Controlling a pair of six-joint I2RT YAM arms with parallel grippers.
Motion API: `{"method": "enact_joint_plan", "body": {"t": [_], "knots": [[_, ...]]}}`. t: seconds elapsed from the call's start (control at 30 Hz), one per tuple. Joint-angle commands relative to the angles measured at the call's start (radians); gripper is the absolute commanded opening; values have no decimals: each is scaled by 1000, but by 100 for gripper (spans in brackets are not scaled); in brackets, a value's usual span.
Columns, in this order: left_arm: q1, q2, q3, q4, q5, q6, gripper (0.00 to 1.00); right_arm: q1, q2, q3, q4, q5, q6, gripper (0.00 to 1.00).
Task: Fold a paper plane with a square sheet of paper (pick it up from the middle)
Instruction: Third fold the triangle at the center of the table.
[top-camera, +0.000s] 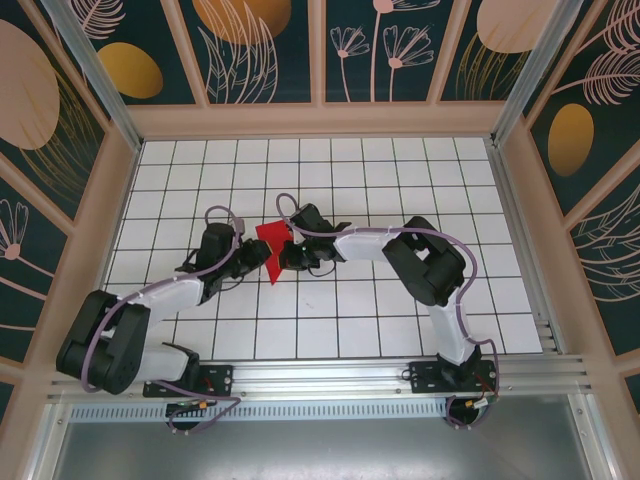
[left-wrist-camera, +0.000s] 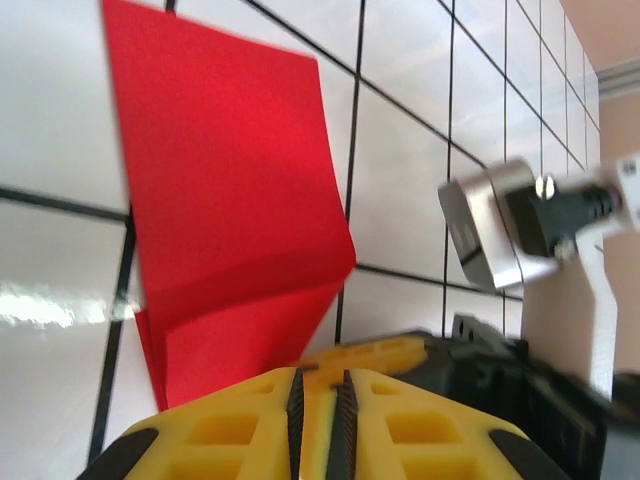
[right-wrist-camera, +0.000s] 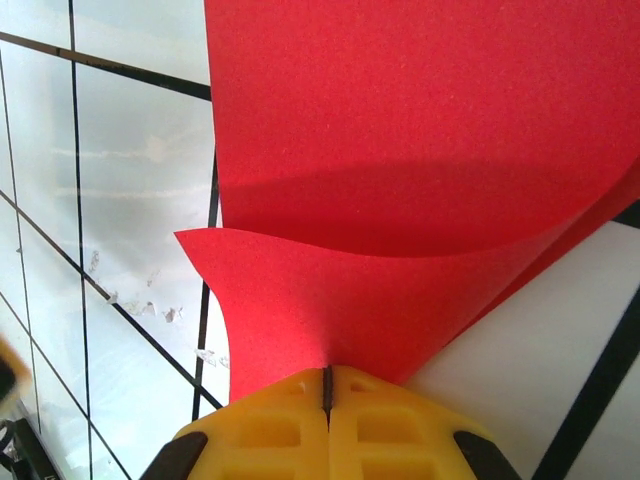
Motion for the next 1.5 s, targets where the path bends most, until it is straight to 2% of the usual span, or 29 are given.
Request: {"method": "enact_joint_plan", "body": {"t": [0.0,0.33,0.73,0.93,1.2,1.47], "knots": [[-44,-18,-48,32,10,-52,20,-5,16,-7,1,24,41,4],[-106,66,-87,92,6,-94,11,-8,23,-4,0,22,66,4],[-110,131,-61,-52,-95,-66,5,-19,10,-9,1,36,76,4],[-110,154,-61,-70,-107,-58,1,-29,-21,-8,36,36,56,4],[-110,146,-61,-80,-111,-56,0,-8,-39,9,73,-34,-8,4],[-110,141,-64,-83,-106,-58,0,-12,20,38,23,-18,-50,4]]}}
